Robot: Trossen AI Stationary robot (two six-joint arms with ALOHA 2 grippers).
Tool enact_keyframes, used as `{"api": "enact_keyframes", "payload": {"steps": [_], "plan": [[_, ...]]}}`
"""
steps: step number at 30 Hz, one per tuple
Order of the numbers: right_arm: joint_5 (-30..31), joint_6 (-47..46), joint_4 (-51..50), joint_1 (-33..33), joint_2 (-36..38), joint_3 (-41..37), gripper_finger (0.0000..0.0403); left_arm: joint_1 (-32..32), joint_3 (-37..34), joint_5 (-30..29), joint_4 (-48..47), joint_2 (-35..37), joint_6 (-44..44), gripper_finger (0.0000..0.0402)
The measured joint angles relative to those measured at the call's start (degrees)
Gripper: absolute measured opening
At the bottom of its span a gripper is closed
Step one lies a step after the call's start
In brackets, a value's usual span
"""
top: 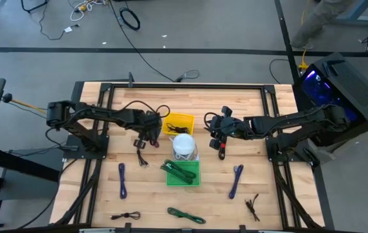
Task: Pick & Place USB Port
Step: Put the pink and black USB cable into the green bin
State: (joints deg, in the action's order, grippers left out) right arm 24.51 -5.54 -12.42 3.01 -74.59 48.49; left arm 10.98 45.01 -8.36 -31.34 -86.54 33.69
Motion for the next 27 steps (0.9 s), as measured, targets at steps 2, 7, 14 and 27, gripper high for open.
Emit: {"api": "enact_keyframes", "payload": {"steps": [2, 7, 14, 27], "plan": [[-0.02, 0.01, -0.04, -0.01, 0.00, 0.00, 0.0135, 0.00, -0.01, 0.11, -0.34, 0.00, 0.39, 0.0131], [0.00, 0.02, -0.09, -0.02, 0.00, 0.00, 0.0135, -0.02, -0.02, 2.57, -0.48, 0.00, 0.16, 0.0131], [0.00, 0.02, -0.09, 0.00, 0.00, 0.00, 0.0135, -0.02, -0.53, 3.28, -0.73, -0.02, 0.44, 0.0131], [0.01, 0.02, 0.74, -0.01, 0.00, 0.00, 0.0135, 0.09, -2.36, 3.54, 4.97, -0.70, 0.66, 0.0131]]}}
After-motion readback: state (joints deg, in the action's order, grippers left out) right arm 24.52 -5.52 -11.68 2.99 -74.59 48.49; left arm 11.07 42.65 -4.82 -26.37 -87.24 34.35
